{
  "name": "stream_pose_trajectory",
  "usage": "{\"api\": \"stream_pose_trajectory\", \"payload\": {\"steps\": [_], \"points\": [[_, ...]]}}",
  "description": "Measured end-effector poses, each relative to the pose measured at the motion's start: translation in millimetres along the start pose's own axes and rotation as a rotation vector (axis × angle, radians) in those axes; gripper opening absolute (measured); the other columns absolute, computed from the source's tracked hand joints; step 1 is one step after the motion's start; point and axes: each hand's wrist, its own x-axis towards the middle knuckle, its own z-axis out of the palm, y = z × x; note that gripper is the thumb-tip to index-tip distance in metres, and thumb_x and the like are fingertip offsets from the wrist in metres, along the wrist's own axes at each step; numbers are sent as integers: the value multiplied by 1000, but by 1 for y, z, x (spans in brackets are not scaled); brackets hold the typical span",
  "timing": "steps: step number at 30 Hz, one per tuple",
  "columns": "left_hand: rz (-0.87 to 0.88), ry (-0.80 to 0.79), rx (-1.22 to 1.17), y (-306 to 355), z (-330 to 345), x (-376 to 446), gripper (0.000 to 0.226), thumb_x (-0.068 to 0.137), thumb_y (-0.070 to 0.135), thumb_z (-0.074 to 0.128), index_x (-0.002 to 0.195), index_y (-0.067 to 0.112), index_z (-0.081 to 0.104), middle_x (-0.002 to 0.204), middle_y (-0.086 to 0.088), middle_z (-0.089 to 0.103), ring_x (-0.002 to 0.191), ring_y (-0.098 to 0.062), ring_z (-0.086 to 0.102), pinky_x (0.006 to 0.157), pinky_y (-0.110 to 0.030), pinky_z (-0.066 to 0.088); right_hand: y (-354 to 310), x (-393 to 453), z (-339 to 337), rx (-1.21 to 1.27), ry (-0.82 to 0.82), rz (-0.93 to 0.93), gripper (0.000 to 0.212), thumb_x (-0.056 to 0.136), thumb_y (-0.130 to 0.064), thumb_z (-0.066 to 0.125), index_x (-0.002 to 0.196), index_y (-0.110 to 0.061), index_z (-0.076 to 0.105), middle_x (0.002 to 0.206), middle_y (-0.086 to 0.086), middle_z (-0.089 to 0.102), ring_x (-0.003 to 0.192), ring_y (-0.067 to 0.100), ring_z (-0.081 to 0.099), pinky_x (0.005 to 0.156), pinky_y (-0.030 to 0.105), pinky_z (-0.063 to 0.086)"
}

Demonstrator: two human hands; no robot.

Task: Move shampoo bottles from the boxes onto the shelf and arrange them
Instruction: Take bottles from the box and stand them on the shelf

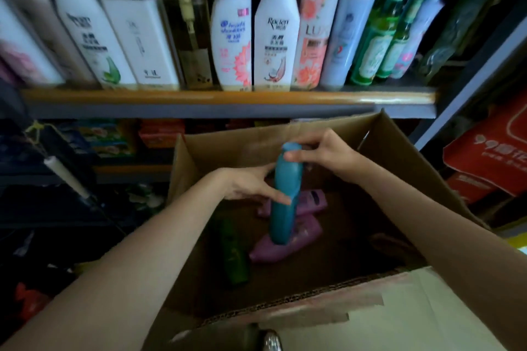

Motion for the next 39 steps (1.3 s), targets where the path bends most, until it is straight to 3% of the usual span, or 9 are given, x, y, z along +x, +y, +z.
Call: {"api": "stream_pose_trajectory", "payload": {"steps": [6,8,11,14,18,21,25,30,39], "points": [[312,-31,10,66,-13,-60,45,64,26,79,103,24,57,101,13,69,96,-2,63,83,-17,51,-96,23,-37,447,-40,-180,53,39,-55,85,77,-19,77,69,1,69,65,17,41,58,24,28],[423,-13,-42,80,-20,-74,59,49,36,85,100,19,61,93,10,72,90,-5,67,79,-19,52,-118,29,-38,558,-51,-258,44,46,-54,81,76,-21,76,74,-1,72,70,22,50,65,28,37],[530,212,-69,109,-31,-98,36,64,15,82,94,21,62,86,9,73,81,-5,68,71,-19,54,-153,38,-32,656,-37,-334,48,50,-54,74,84,-21,75,82,-2,73,74,11,69,68,24,55],[649,543,-18,144,-47,-122,33,72,18,78,101,21,62,102,2,71,94,-13,67,85,-30,54,-181,47,-29,541,-13,-341,71,52,-61,75,107,-17,65,109,4,69,100,18,66,87,33,54],[809,953,140,197,-65,-158,62,51,33,82,107,18,60,104,1,69,95,-15,66,87,-38,54,-220,45,-27,133,209,-409,35,82,-35,63,108,-12,65,99,2,69,83,10,65,68,23,50],[900,1111,390,235,-68,-182,62,58,28,85,112,19,56,104,3,64,97,-15,62,84,-31,51,-259,40,-39,41,331,-495,23,87,-19,63,108,-10,62,94,1,67,68,1,64,57,18,52],[1055,1228,511,275,-72,-194,63,69,28,80,123,13,51,117,-1,62,105,-14,57,79,-21,43,-298,40,-65,-43,447,-700,44,81,-7,70,120,-5,49,111,6,62,88,16,66,71,31,59],[943,1299,721,309,-92,-177,61,77,29,73,129,13,47,127,-7,57,118,-22,50,82,-20,35,-307,66,-109,-310,548,-707,57,74,-13,77,123,-12,47,119,4,59,109,23,58,77,41,58],[790,1326,607,320,-133,-121,42,86,16,64,124,5,51,119,-13,61,109,-26,58,94,-41,48,-290,126,-133,-170,410,-434,56,80,-9,70,127,-6,39,113,6,58,87,18,64,57,23,59]]}}
